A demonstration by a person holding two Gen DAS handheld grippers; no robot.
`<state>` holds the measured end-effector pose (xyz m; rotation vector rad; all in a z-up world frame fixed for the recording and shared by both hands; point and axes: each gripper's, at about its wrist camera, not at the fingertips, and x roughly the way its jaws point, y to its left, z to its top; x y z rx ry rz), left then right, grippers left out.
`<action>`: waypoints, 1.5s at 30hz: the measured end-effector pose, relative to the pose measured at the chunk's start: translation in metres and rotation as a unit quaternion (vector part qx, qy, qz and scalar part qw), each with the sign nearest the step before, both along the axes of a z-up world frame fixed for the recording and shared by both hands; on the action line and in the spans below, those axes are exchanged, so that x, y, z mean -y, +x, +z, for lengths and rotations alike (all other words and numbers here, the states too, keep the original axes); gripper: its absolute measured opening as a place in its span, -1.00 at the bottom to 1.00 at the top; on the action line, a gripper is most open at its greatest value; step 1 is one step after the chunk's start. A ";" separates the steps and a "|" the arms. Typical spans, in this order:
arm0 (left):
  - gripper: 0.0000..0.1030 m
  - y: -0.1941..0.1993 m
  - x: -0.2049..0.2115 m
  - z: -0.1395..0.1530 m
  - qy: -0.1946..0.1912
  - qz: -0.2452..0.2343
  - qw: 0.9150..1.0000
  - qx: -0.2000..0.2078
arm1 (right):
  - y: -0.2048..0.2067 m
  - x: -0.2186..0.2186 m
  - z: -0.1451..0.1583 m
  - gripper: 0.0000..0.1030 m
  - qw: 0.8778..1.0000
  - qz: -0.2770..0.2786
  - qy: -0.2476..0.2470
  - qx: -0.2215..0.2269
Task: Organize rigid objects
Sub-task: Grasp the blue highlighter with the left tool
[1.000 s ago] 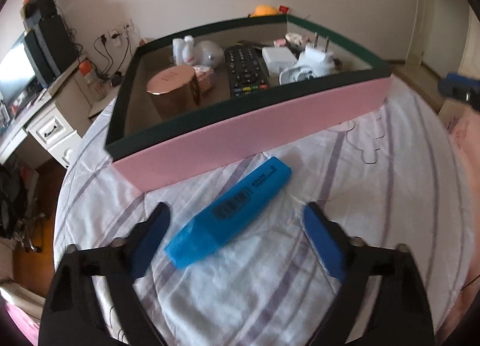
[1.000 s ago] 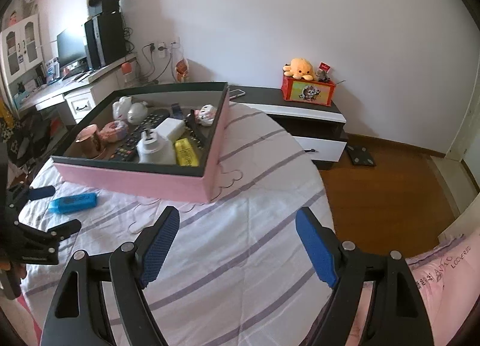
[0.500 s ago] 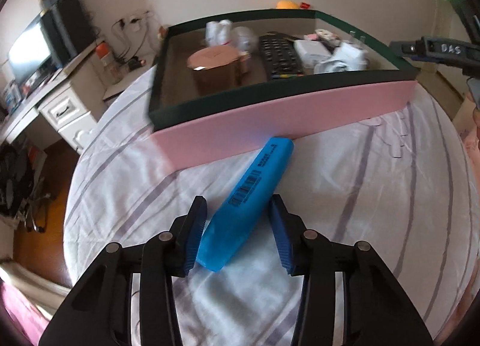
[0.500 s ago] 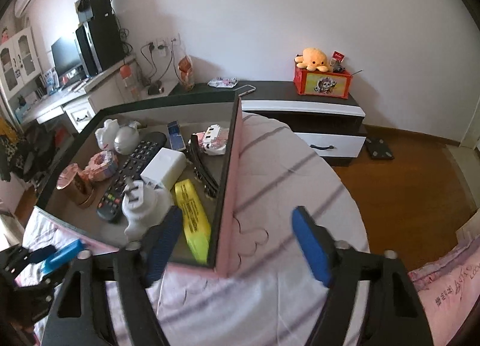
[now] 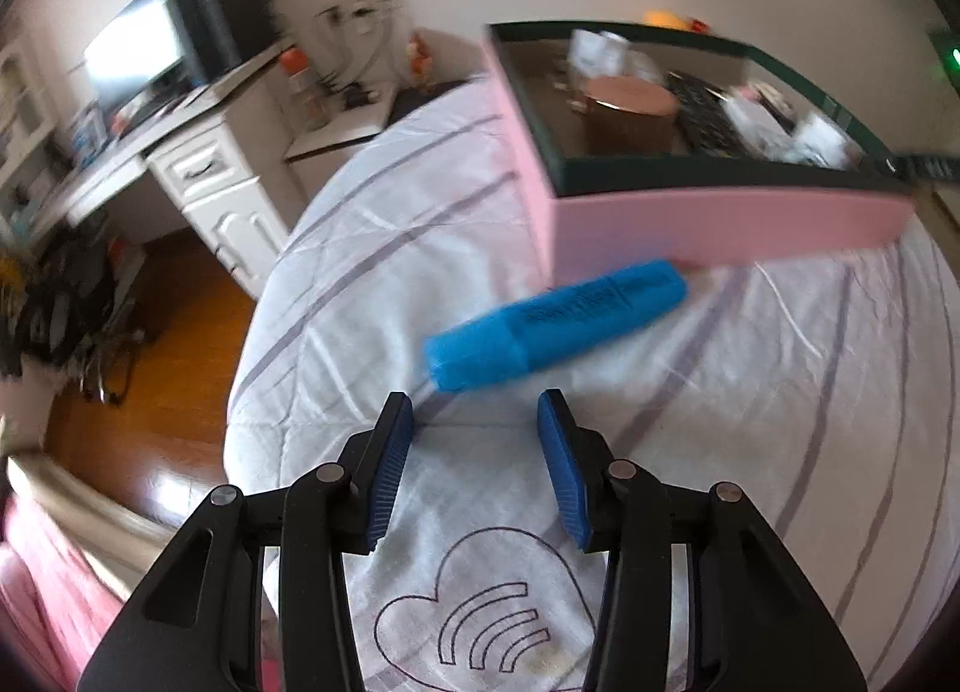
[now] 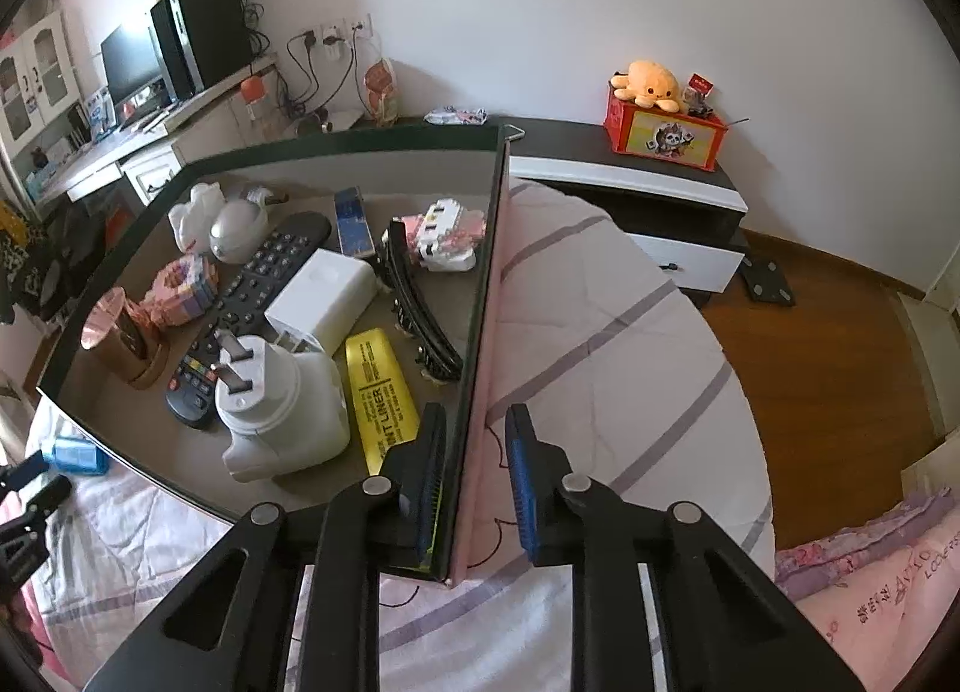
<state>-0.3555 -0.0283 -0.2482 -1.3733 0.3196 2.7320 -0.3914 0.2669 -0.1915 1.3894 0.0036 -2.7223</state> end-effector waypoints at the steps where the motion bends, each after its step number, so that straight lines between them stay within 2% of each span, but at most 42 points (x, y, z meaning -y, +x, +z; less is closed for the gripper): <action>1: 0.07 0.000 -0.003 0.000 -0.009 -0.006 1.000 -0.005 | 0.000 -0.001 0.000 -0.60 1.000 -0.001 -0.001 0.000; 2: 0.16 -0.001 -0.005 0.001 -0.013 -0.016 1.000 -0.006 | 0.000 -0.001 0.000 -0.60 1.000 0.000 0.000 0.000; 3: 0.35 -0.002 -0.006 0.002 -0.014 -0.020 1.000 -0.008 | -0.001 0.000 0.000 -0.60 1.000 0.000 0.002 0.000; 6: 0.45 -0.007 -0.011 0.007 0.010 -0.033 0.999 -0.016 | -0.002 0.001 0.000 -0.60 1.000 0.001 0.002 0.002; 7: 0.64 -0.008 -0.013 0.008 0.022 -0.040 0.999 -0.017 | -0.003 0.001 0.000 -0.60 1.000 0.002 0.003 0.003; 10: 0.85 -0.014 -0.028 0.008 0.019 -0.049 0.998 -0.022 | -0.004 0.001 0.000 -0.60 1.000 0.004 0.005 0.004; 12: 0.85 -0.020 -0.036 0.007 0.012 -0.032 0.999 -0.019 | -0.004 0.000 0.000 -0.60 1.000 0.005 0.005 0.003; 16: 0.99 -0.032 -0.043 0.006 0.032 0.021 0.999 -0.019 | -0.006 -0.001 -0.001 -0.60 1.000 0.008 0.001 0.003; 20: 1.00 -0.047 -0.049 -0.004 -0.008 0.052 0.999 -0.009 | -0.007 0.000 -0.001 -0.60 1.000 0.011 -0.001 0.003; 24: 1.00 -0.051 -0.026 -0.005 0.025 0.097 0.995 -0.001 | -0.007 -0.002 -0.001 -0.60 1.000 0.013 -0.002 0.003; 28: 1.00 -0.050 0.002 -0.007 0.036 0.132 0.991 -0.001 | -0.007 -0.002 -0.001 -0.60 1.000 0.012 -0.002 0.002; 32: 1.00 -0.050 0.018 -0.010 0.051 0.120 0.991 -0.002 | -0.008 -0.003 -0.001 -0.60 1.000 0.012 -0.004 0.004; 35: 0.80 -0.048 0.023 -0.008 0.052 0.097 0.994 -0.007 | -0.008 -0.002 -0.002 -0.60 1.000 0.011 -0.002 0.005; 36: 0.64 -0.046 0.023 -0.008 0.049 0.090 0.995 -0.011 | -0.008 -0.002 -0.002 -0.60 1.000 0.011 -0.001 0.005; 37: 0.39 -0.045 0.025 -0.006 0.048 0.085 0.995 -0.015 | -0.008 -0.002 -0.002 -0.60 1.000 0.010 0.000 0.005; 40: -0.05 -0.040 0.029 -0.003 0.046 0.071 0.996 -0.016 | -0.007 -0.001 -0.002 -0.60 1.000 0.007 0.003 0.005; 42: -0.20 -0.037 0.031 -0.002 0.041 0.060 0.997 -0.013 | -0.007 0.000 -0.002 -0.60 1.000 0.006 0.005 0.006; 45: -0.41 -0.033 0.039 0.000 0.040 0.071 0.997 -0.016 | -0.007 0.001 -0.002 -0.60 1.000 0.004 0.007 0.006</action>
